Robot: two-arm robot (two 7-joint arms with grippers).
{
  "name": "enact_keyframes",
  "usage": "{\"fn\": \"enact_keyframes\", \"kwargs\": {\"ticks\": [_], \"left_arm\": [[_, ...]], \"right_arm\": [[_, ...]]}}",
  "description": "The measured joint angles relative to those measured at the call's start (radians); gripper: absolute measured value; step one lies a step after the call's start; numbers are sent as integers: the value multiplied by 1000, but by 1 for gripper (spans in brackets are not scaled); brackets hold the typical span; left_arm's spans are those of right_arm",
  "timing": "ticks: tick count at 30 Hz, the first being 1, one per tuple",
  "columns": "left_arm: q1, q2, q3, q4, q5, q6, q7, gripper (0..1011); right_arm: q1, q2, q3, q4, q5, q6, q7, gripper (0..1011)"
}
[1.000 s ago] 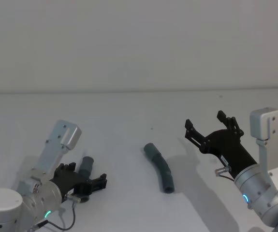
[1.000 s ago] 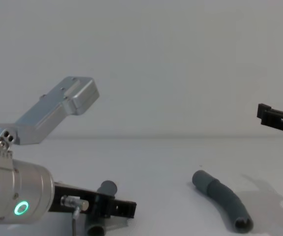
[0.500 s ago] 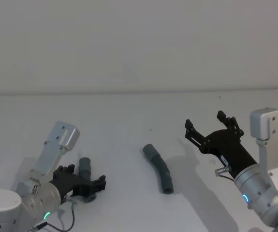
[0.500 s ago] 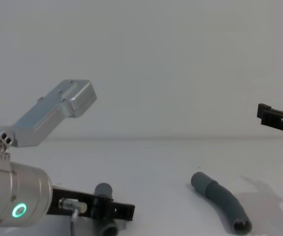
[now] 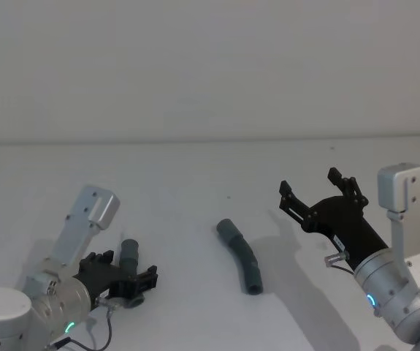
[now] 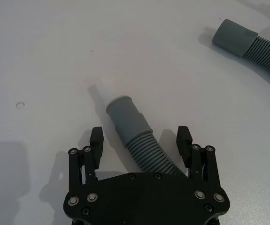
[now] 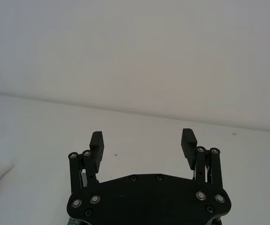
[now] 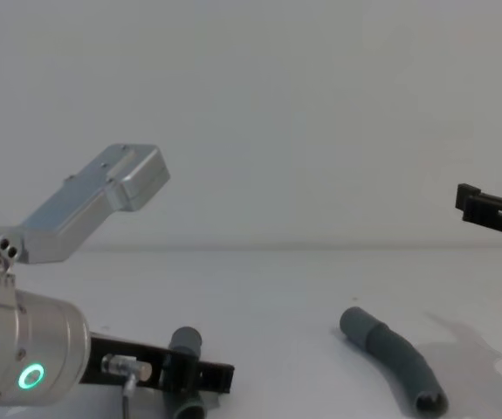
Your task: Use both hands to pick up one end of the pipe from the table, align the ends, and insert them.
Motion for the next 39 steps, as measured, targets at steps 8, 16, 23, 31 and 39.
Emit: {"fn": "enact_keyframes", "kwargs": {"ticks": [8, 16, 23, 31, 39], "left_arm": [[2, 0, 0, 0, 0, 2, -2, 877], [2, 0, 0, 0, 0, 4, -2, 839], [3, 0, 0, 0, 0, 5, -3, 805], [3, 0, 0, 0, 0, 6, -3, 766], [4, 0, -1, 0, 0, 6, -3, 721]], "right_arm": [[0, 0, 0, 0, 0, 0, 0, 1002], [0, 0, 0, 0, 0, 0, 0, 1002], [0, 0, 0, 0, 0, 0, 0, 1002], [0, 0, 0, 0, 0, 0, 0, 1002], [0, 0, 0, 0, 0, 0, 0, 1002]]}}
